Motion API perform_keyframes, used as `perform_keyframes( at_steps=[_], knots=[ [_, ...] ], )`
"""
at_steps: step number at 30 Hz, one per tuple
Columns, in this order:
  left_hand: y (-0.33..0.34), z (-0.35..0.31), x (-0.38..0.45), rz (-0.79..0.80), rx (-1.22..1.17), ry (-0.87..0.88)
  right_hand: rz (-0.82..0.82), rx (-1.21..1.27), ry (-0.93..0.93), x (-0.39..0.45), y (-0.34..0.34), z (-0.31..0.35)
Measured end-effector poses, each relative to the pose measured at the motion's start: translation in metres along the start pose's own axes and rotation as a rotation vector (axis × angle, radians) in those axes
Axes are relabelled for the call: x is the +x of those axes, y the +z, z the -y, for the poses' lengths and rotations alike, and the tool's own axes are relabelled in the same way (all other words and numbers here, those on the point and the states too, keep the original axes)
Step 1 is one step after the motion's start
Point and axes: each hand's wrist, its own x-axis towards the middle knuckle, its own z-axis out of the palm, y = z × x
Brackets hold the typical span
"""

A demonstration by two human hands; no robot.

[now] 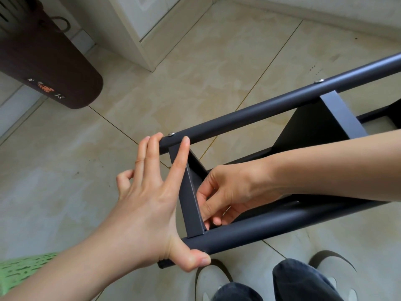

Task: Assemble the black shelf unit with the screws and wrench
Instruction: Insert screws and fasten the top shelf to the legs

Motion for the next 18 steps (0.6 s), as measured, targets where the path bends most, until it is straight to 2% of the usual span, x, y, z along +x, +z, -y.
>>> perform_keyframes(
  at_steps=[6, 18],
  knots=[
    [-0.0003, -0.0001, -0.0003, 0.0, 0.0, 0.005, 0.045, -0.036, 0.002, -0.0013, -0.0059, 0.0016],
    [-0.0004, -0.0005, -0.0006, -0.013, 0.013, 0.012, 0.159, 0.023, 0.181, 0.0055, -0.0092, 0.0018]
  ],
)
